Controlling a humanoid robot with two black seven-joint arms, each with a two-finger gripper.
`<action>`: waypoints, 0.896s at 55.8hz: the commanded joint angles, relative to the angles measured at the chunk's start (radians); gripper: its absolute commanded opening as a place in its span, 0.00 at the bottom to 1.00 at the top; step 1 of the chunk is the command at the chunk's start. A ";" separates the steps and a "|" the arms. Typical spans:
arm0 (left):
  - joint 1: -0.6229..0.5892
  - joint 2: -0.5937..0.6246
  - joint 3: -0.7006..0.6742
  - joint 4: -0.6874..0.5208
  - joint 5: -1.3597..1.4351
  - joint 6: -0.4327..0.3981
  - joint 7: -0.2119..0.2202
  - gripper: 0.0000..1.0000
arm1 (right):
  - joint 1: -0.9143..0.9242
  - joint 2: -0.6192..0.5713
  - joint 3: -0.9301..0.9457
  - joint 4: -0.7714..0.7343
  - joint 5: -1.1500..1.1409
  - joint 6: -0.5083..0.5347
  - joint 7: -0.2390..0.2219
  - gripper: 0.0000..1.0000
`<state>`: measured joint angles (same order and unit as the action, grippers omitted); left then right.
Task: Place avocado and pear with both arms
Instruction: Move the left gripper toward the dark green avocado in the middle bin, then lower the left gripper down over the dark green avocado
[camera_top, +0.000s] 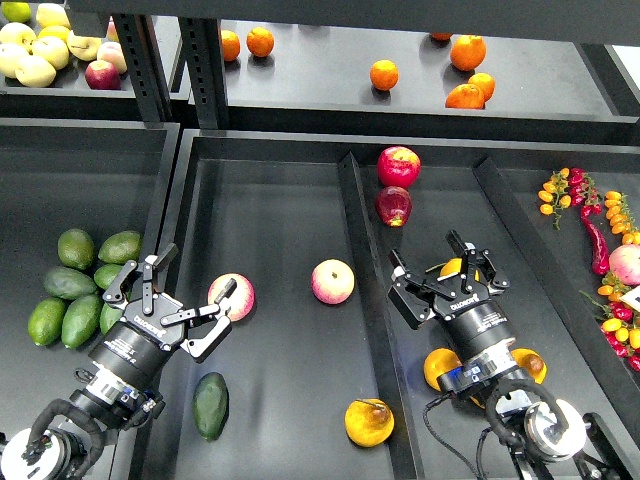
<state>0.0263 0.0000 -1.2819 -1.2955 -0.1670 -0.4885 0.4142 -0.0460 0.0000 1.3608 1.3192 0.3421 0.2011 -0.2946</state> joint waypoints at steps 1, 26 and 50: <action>-0.066 0.037 0.006 0.030 0.058 0.000 0.038 1.00 | 0.002 0.000 -0.002 0.000 0.000 -0.002 0.000 0.99; -0.489 0.419 0.413 0.039 0.224 0.000 0.074 1.00 | 0.044 0.000 0.000 -0.009 -0.003 -0.167 -0.009 1.00; -1.034 0.558 1.021 0.028 0.357 0.000 0.074 1.00 | 0.198 0.000 0.132 -0.009 -0.003 -0.175 -0.005 0.99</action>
<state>-0.8794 0.5551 -0.4168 -1.2626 0.1486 -0.4888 0.4889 0.1353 0.0000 1.4739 1.3095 0.3417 0.0296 -0.3075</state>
